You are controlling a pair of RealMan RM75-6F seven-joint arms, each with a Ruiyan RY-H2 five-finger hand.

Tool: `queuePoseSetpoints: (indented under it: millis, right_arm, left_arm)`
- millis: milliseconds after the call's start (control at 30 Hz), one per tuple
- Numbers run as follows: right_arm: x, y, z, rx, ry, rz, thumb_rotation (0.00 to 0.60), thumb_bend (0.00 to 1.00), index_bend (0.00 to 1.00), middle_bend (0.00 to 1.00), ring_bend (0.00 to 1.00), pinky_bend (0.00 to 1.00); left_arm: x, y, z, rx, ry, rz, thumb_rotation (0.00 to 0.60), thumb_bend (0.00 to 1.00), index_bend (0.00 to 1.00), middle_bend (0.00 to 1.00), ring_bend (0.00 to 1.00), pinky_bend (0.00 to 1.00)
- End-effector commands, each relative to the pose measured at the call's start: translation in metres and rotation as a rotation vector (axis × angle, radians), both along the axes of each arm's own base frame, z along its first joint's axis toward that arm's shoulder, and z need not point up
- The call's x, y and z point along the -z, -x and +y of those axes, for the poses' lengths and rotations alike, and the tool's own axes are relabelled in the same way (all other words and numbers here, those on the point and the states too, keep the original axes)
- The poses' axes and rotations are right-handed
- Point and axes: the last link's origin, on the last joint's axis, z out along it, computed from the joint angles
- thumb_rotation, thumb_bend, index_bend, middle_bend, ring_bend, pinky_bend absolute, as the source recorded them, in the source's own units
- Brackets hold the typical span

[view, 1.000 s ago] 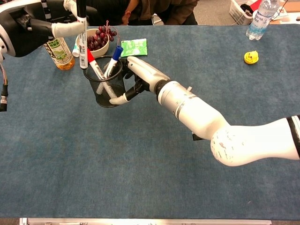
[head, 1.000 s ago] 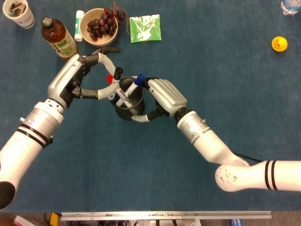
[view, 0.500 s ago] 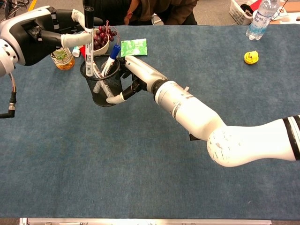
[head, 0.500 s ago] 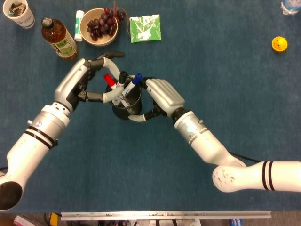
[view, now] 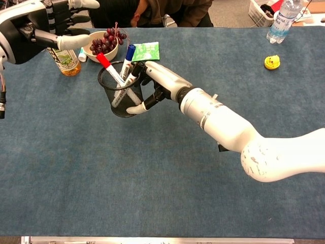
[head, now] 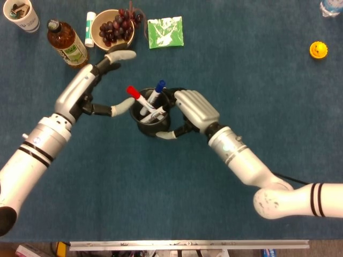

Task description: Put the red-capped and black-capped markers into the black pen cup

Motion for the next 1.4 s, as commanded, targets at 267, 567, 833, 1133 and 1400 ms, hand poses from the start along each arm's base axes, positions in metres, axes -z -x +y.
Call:
queuePoseSetpoints:
  millis: [267,567,833,1133,1400]
  right_arm:
    - [-0.006,0.04,0.005,0.005,-0.003,0.028,0.6,0.37,0.5,0.43,0.29,0.23]
    - [-0.004,0.07,0.013,-0.01,0.014,0.03,0.6,0.37,0.5,0.43,0.29,0.24]
    - [0.007,0.085,0.009,-0.018,0.046,0.04,0.6,0.37,0.5,0.42,0.28,0.24]
    - [0.023,0.089,0.01,-0.04,0.061,0.041,0.6,0.33,0.5,0.39,0.26,0.21]
    - [0.03,0.094,0.012,-0.047,0.067,0.041,0.6,0.26,0.5,0.35,0.22,0.16]
  left_arm:
    - [-0.008,0.013,0.0,0.002,-0.037,0.042,0.6,0.3,0.15,0.01,0.0,0.08]
    - [-0.008,0.017,-0.005,0.018,-0.041,0.075,0.6,0.3,0.16,0.01,0.0,0.08]
    - [-0.006,0.016,-0.008,0.03,-0.029,0.081,0.6,0.3,0.16,0.01,0.0,0.08]
    - [-0.006,0.02,-0.009,0.022,-0.023,0.087,0.6,0.3,0.16,0.01,0.0,0.08]
    - [-0.004,0.022,-0.009,0.016,-0.018,0.087,0.6,0.3,0.16,0.01,0.0,0.08]
